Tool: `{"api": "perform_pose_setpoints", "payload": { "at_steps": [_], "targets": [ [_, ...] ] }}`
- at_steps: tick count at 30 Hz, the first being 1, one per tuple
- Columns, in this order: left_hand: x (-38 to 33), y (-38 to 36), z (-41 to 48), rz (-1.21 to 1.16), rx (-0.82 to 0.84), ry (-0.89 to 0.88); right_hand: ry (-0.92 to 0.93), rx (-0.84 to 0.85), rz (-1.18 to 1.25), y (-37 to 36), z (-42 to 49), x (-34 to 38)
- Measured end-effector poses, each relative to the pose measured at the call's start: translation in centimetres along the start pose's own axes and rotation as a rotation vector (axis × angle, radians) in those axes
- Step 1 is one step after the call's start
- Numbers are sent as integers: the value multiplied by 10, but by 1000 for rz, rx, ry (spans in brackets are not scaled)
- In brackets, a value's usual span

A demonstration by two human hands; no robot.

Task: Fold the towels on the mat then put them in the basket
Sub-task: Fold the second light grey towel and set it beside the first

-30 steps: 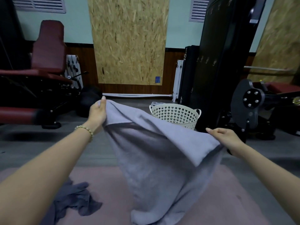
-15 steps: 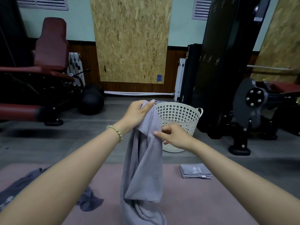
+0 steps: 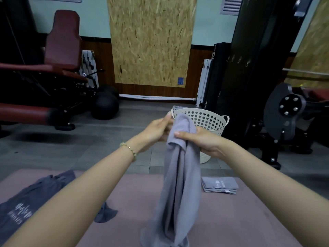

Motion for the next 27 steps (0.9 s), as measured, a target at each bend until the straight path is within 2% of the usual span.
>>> {"api": "perform_pose_setpoints", "payload": {
  "at_steps": [2,4,8,10,12,16,23,27],
  "targets": [
    [38,-7,1,-59,108,161,-25,-69,65,15,-4,-6],
    [75,-18,-2,-45,176,241,-47,-164,89,31,-10,-12],
    [124,-37,-14,139,286,271,-23,-330,112,63,-19,-11],
    [125,-29,-15,114,267,261,-14,-434,89,83,-27,-10],
    [107,-14,-13,75,200,227,-10,-507,42,101,-37,-11],
    [33,13,-17,90,77,55,9,-532,52,113,-54,-9],
    [-114,34,-61,44,81,-192,215,-489,248,103,-52,55],
    [-136,36,-63,43,57,-185,258,-470,303,106,-51,68]
  ]
}}
Point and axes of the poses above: each hand's wrist, its own z-axis towards the middle knuckle, its own y-axis out of the back of the hand, x = y × z, the point moved 7 cm from there along z, towards the middle knuckle, and after that the axes turned 15 degrees about y, right-handed, at the moved point
